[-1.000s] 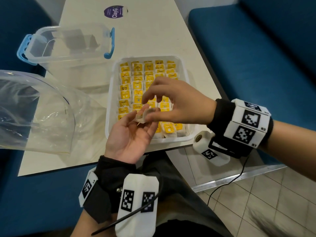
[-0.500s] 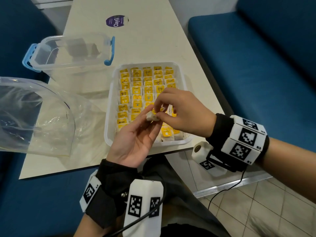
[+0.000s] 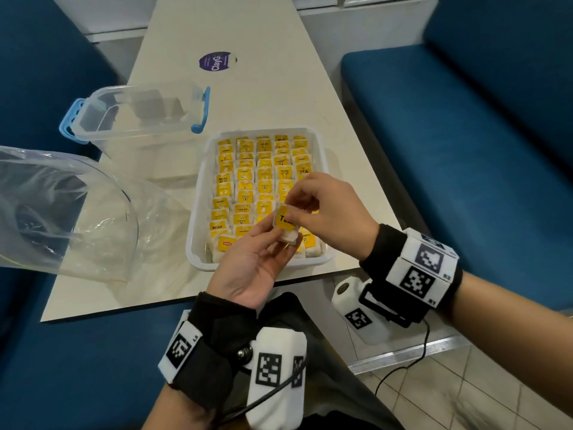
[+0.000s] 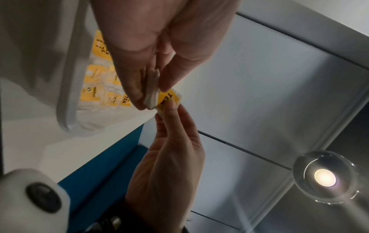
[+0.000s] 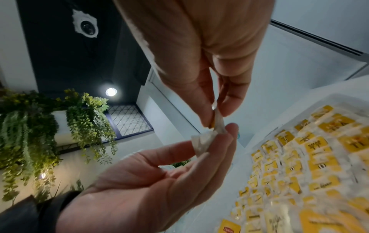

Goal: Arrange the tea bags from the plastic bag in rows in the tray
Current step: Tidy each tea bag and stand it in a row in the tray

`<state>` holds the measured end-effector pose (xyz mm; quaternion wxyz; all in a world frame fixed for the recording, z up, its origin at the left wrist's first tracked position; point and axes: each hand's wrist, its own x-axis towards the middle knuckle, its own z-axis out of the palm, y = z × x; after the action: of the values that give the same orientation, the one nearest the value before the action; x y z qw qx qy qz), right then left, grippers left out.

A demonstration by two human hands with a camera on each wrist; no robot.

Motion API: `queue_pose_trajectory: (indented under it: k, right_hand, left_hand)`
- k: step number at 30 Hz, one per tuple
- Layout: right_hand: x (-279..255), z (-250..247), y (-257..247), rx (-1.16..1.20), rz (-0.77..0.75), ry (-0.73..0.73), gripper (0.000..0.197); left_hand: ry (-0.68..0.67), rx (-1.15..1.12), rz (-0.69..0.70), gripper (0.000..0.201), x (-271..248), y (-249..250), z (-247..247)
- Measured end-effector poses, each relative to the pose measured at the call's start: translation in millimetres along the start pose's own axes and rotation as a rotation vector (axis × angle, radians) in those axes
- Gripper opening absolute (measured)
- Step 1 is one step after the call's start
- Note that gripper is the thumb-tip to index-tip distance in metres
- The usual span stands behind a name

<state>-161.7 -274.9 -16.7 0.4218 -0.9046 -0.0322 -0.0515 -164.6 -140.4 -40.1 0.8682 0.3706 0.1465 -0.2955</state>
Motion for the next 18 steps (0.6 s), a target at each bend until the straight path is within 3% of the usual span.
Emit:
queue_pose_trajectory:
  k: [18]
  right_hand:
    - [-18.5,-2.2,1.0,0.081,0.048,0.014,0.005]
  left_hand:
    - [0.048,0.028,-0.017,0.026,-4.7,-10.0,-3.9]
